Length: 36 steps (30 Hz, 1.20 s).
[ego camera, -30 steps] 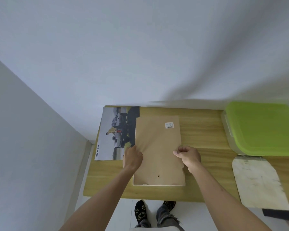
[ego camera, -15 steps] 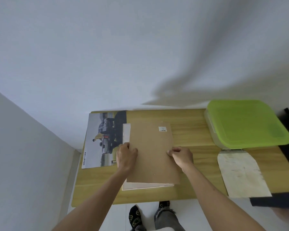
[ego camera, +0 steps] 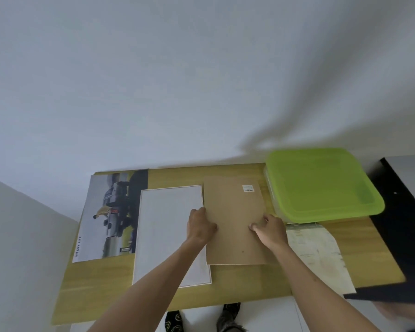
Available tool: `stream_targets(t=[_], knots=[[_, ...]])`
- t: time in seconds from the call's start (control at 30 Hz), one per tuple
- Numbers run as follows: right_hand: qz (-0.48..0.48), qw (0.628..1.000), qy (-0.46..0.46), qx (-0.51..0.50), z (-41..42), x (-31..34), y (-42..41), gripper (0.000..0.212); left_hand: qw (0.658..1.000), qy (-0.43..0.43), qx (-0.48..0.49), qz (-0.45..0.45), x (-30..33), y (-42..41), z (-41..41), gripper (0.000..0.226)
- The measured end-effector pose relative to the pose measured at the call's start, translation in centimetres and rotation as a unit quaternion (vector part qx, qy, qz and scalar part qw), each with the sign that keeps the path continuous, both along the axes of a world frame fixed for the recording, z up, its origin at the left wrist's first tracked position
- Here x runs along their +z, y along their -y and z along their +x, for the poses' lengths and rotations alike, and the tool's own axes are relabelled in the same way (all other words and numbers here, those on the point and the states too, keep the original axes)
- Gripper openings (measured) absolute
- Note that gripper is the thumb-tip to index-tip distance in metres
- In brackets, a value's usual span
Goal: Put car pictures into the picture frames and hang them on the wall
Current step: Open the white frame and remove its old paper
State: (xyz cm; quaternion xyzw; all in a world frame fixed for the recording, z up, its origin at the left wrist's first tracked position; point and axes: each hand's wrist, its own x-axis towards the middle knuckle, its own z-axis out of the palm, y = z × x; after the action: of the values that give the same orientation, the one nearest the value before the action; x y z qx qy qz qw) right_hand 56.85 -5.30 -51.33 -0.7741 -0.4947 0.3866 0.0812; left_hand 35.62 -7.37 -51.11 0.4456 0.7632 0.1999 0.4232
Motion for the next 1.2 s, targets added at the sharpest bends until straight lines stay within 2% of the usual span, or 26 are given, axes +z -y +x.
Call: stream_targets(t=[0.07, 0.2, 0.3, 0.47, 0.57, 0.73, 0.8, 0.87, 1.0, 1.2], knots=[[0.007, 1.000, 0.011, 0.015, 0.9, -0.4, -0.5, 0.071, 1.000, -0.020, 0.005, -0.005, -0.4, -0.5, 1.9, 0.031], [0.033, 0.997, 0.029, 0.063, 1.5, -1.0, -1.3, 0.066, 0.998, -0.060, 0.002, -0.018, -1.7, -1.2, 4.4, 0.046], [0.028, 0.990, 0.062, 0.123, 1.5, -1.7, -1.7, 0.070, 0.997, -0.073, -0.005, -0.040, -2.1, -1.6, 5.7, 0.048], [0.041, 0.973, 0.131, 0.186, 1.5, -2.8, -1.5, 0.061, 0.986, -0.141, -0.031, -0.079, -2.5, -1.7, 7.0, 0.024], [0.061, 0.967, 0.148, 0.197, 1.5, -3.1, -1.4, 0.059, 0.980, -0.176, -0.049, -0.078, -2.8, -1.5, 7.4, 0.023], [0.083, 0.957, 0.176, 0.217, 1.6, -3.5, -1.3, 0.056, 0.982, -0.169, -0.056, -0.067, -2.7, -1.2, 7.0, 0.027], [0.116, 0.942, 0.200, 0.242, 1.4, -3.7, -0.9, 0.053, 0.986, -0.151, -0.061, -0.042, -2.6, -1.1, 6.3, 0.042], [0.154, 0.929, 0.195, 0.273, 0.8, -3.9, -0.5, 0.052, 0.989, -0.134, -0.054, -0.003, -2.2, -0.9, 5.1, 0.055], [0.215, 0.913, 0.148, 0.313, -2.0, -3.5, 0.3, 0.045, 0.984, -0.161, -0.037, 0.064, -1.2, -0.3, 1.6, 0.056], [0.218, 0.908, 0.095, 0.345, -7.1, -2.6, 1.9, 0.043, 0.973, -0.224, 0.010, 0.049, -0.7, 3.1, -5.3, 0.055]])
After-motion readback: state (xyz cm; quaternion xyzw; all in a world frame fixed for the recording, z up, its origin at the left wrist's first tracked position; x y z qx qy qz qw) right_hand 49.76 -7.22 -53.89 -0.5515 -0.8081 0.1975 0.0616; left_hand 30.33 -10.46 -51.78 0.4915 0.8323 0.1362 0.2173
